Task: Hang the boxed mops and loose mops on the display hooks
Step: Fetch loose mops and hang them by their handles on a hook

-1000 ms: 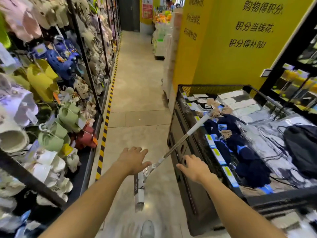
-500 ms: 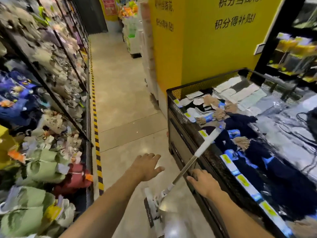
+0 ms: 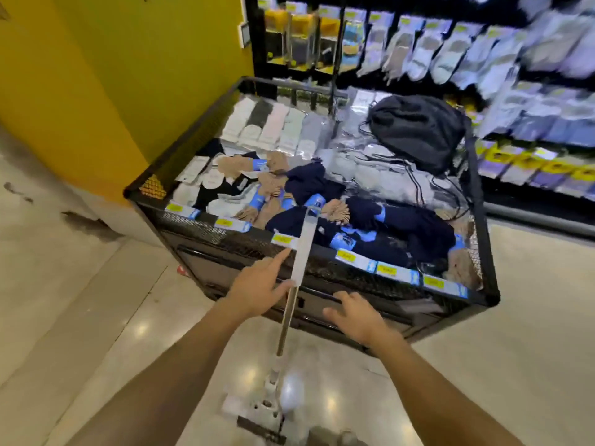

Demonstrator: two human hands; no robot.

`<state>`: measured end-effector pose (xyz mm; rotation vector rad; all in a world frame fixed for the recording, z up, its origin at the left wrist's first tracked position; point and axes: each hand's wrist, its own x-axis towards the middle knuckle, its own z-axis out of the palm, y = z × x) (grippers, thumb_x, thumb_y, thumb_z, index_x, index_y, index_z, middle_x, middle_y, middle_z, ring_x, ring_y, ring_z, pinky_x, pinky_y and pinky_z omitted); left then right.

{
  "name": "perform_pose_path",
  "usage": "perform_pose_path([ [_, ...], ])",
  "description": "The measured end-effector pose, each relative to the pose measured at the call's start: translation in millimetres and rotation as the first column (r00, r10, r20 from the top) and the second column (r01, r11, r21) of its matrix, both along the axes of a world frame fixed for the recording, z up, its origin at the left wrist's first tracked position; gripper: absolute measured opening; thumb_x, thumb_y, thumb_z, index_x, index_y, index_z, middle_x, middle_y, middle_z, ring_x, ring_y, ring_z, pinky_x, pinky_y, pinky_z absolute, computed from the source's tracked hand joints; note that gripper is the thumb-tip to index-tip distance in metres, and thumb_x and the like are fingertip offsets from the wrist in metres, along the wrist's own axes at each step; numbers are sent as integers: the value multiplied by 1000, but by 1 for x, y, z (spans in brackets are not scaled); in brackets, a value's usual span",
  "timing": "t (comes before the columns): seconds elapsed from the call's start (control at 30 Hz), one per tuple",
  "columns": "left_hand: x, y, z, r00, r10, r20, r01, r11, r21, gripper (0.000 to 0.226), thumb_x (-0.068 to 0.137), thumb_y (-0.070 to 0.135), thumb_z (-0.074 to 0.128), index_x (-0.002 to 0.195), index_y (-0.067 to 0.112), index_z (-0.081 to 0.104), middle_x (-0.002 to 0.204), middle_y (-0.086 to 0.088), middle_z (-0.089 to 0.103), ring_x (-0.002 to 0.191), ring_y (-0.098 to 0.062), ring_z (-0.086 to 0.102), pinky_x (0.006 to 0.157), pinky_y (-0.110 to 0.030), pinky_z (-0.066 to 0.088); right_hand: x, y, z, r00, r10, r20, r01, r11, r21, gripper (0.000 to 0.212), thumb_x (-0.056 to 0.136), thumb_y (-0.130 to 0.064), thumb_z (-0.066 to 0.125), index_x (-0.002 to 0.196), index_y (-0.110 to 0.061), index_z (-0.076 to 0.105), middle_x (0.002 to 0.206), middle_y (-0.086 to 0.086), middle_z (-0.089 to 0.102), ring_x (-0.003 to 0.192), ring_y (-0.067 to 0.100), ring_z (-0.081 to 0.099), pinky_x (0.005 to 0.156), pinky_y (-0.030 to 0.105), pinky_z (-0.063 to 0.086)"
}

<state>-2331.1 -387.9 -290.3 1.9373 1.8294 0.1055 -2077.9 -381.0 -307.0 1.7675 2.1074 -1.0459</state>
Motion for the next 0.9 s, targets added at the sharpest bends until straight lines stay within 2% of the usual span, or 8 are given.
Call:
perform_pose_path([
  [0.2, -18, 39, 4, 976, -77, 202, 50, 990, 133, 75, 106, 54, 49, 167, 28, 15, 153, -12, 49, 140, -32, 48, 107, -48, 47, -27, -21, -8, 974, -203, -95, 205, 979, 2, 63, 104, -50, 52, 156, -18, 38, 154, 12, 43, 141, 33, 45, 110, 40, 40],
  [0.33, -10, 66, 11, 941, -98, 325, 33, 979, 199, 78, 105, 53, 54, 167, 33, 12, 156, -9, 44, 133, -31, 54, 104, -50, 50, -46, -27, -24, 943, -265, -200, 271, 962, 7, 61, 103, -48, 56, 154, -18, 41, 152, 11, 48, 135, 30, 50, 109, 40, 44],
  [0.47, 3, 84, 11, 894, -140, 425, 47, 974, 222, 83, 104, 45, 62, 167, 36, 10, 159, -5, 42, 136, -28, 51, 103, -45, 49, -64, -23, -39, 907, -325, -269, 347, 937, 37, 60, 102, -45, 60, 154, -22, 41, 153, 6, 49, 139, 24, 48, 112, 41, 43],
  [0.53, 7, 91, 5, 868, -149, 474, 45, 974, 223, 84, 102, 36, 67, 167, 35, 13, 153, -7, 51, 127, -28, 57, 101, -45, 52, -71, -19, -46, 869, -361, -338, 396, 917, 37, 62, 101, -40, 63, 156, -22, 39, 156, 4, 46, 143, 22, 45, 115, 40, 41],
  [0.6, 9, 97, -3, 844, -137, 518, 24, 976, 219, 84, 101, 27, 70, 166, 35, 18, 133, -7, 64, 113, -28, 65, 97, -48, 56, -75, -14, -54, 830, -385, -405, 439, 897, 48, 62, 101, -37, 65, 155, -22, 40, 156, 3, 46, 142, 20, 46, 114, 38, 42],
  [0.7, 9, 102, -15, 820, -132, 557, 8, 975, 220, 84, 99, 21, 73, 164, 35, 22, 108, -3, 69, 99, -24, 69, 90, -48, 59, -80, -7, -68, 779, -405, -478, 494, 867, 71, 61, 100, -32, 67, 154, -24, 41, 155, 0, 47, 140, 18, 48, 113, 39, 44],
  [0.8, 7, 102, -20, 779, -160, 606, 7, 969, 246, 83, 99, 18, 73, 163, 35, 25, 102, -5, 71, 95, -18, 70, 90, -37, 59, -87, -2, -79, 688, -455, -566, 577, 816, 45, 60, 99, -29, 69, 153, -25, 43, 152, -2, 51, 135, 14, 52, 112, 42, 48],
  [0.9, -1, 98, -25, 729, -186, 659, 6, 964, 265, 84, 98, 18, 75, 163, 37, 26, 99, -7, 72, 92, -16, 71, 90, -34, 59, -100, -3, -90, 570, -484, -664, 683, 729, 55, 57, 97, -24, 71, 148, -23, 47, 137, -2, 58, 120, 11, 61, 106, 41, 52],
])
